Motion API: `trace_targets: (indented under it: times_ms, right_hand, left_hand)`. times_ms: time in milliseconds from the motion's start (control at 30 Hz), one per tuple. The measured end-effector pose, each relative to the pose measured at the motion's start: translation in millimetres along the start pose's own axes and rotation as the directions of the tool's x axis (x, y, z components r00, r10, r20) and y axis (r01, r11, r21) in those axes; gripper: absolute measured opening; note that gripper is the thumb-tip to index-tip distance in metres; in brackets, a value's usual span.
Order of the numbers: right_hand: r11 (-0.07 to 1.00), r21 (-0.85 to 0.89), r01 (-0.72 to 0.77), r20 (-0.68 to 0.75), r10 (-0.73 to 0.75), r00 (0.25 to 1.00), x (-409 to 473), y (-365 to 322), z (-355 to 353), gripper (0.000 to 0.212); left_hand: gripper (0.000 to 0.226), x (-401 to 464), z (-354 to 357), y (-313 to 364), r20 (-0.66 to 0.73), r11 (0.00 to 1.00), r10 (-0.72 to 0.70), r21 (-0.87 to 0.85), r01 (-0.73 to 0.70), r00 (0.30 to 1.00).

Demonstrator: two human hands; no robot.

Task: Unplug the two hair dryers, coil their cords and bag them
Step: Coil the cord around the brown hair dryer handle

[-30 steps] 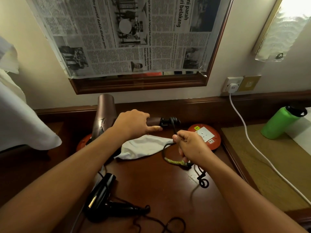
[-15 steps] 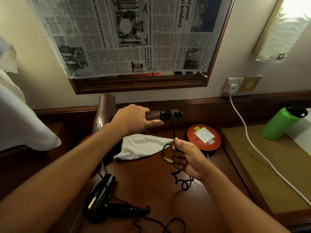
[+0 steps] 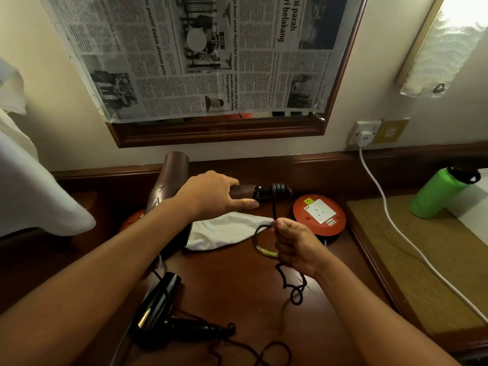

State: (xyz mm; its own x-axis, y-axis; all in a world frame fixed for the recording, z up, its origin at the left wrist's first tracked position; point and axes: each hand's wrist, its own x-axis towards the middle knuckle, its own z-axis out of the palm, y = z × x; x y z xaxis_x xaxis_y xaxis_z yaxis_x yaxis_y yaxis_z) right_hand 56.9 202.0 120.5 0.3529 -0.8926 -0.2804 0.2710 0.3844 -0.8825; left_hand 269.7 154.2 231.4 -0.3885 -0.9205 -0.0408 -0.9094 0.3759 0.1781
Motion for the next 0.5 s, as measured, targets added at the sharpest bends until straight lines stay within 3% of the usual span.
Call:
trace_targets:
  times_ms: [200,500]
  right_hand:
    - [0.959,-0.282,0.0,-0.024,-0.007,1.0,7,-15,-2,0.036]
    - [0.888,-0.457,-0.048,-0.162,-0.031,0.986,25,-67,-7,0.022]
  left_hand:
    - [0.079,-4,-1,4,0.044,0.997,0.071,-0.044,-0.069,0.997]
    - [0.064,-8,1,7,0.082,0.983,0.097,0.145,-0.108,0.992]
